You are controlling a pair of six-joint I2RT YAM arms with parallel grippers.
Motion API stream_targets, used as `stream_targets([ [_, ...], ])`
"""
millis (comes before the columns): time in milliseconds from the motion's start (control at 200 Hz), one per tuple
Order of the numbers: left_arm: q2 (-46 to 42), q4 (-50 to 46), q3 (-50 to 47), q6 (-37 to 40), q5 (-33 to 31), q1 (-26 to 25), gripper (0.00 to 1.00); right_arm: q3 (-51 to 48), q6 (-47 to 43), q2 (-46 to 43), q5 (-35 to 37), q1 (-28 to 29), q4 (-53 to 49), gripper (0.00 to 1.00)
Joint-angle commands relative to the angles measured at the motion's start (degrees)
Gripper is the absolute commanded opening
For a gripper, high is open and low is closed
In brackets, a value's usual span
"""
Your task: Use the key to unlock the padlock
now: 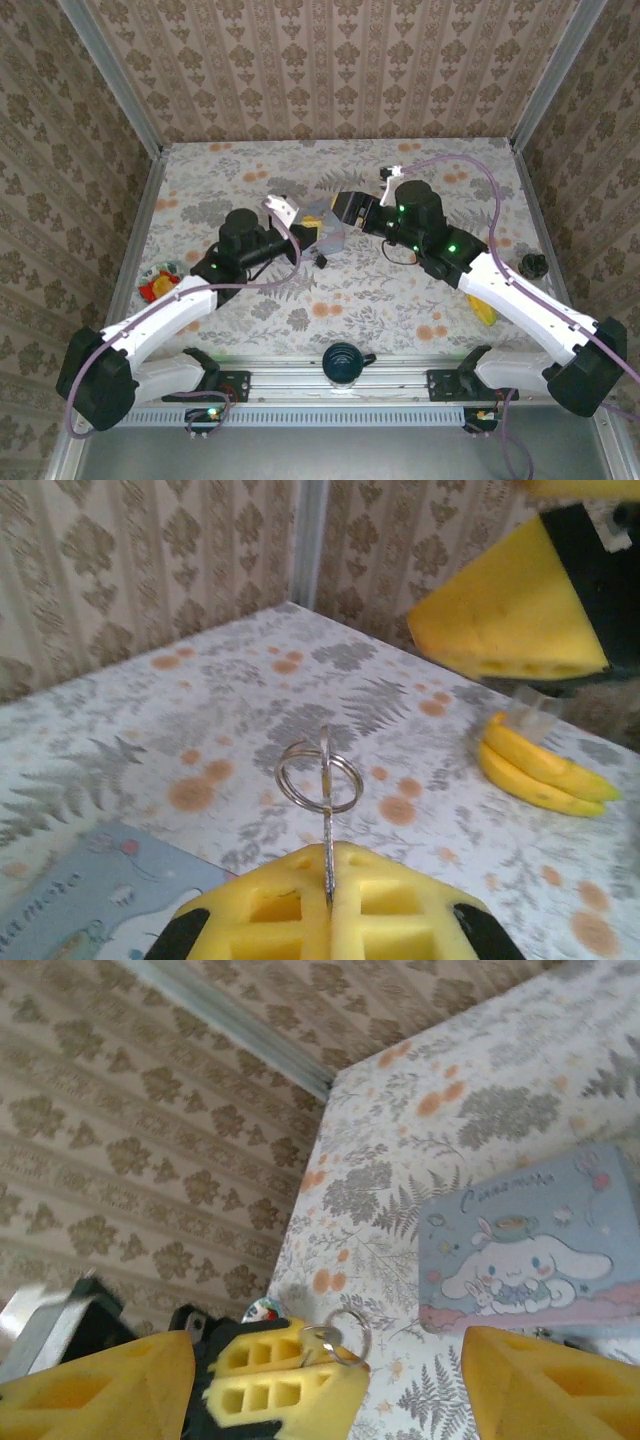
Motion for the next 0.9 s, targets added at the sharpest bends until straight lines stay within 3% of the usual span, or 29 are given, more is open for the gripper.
stream_targets([
  [0,-2.38,-16.2,3.75,-4.04,11.64,2.41,0.0,2.65,-15.4,-1.74,-7.74,0.03,-5.45,0.68],
  [210,-4.1,-35.31,8.82,1.87,23.36,5.29,0.0,2.64,-28.33,-3.3,-13.47,0.08,-13.89,0.59],
  [535,-3.73,-39.47,11.48,6.27,34.08,6.4,0.0,-0.21,-35.33,-3.64,-26.38,0.08,-10.66,0.55],
  [660,-2.69,-41.5,12.77,8.07,35.09,6.4,0.0,0.23,-35.49,-1.25,-31.08,0.08,-9.79,0.46],
  [895,-2.33,-40.95,12.75,8.45,36.02,6.05,0.0,2.31,-34.48,4.16,-38.07,0.17,-8.44,0.4],
])
